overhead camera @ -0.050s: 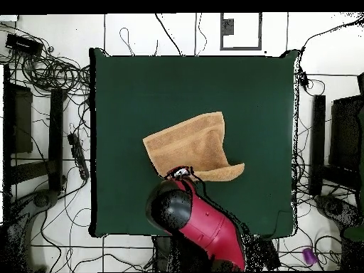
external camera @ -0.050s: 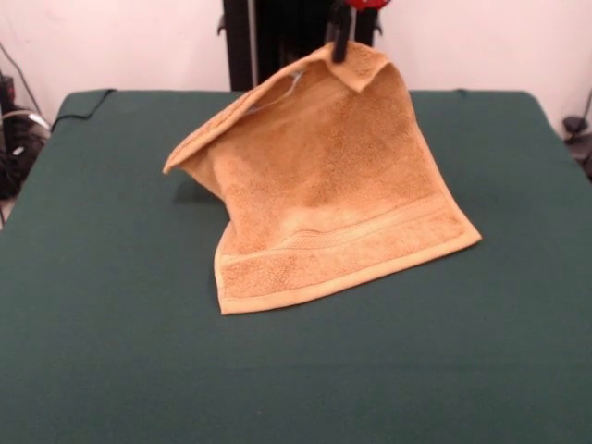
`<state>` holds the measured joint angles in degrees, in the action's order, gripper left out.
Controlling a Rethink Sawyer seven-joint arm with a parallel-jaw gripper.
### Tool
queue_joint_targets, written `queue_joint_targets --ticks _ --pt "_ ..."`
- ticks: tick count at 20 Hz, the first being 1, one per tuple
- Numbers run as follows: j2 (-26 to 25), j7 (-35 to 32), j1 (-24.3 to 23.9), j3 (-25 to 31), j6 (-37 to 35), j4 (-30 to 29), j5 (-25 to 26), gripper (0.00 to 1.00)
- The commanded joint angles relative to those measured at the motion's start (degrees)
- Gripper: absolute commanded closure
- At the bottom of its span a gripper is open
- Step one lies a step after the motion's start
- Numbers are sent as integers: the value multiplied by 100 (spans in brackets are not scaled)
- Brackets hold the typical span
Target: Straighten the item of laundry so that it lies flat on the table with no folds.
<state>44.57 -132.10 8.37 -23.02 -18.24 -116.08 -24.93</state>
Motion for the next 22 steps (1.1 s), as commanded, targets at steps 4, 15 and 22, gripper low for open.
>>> queue_joint_targets --ticks 4,15,22 --pt "-10 -645 -91 816 83 -690 91 100" --pt "977 -115 -426 657 -499 -1179 375 100" --pt "996 -77 -971 1349 311 -1724 378 100"
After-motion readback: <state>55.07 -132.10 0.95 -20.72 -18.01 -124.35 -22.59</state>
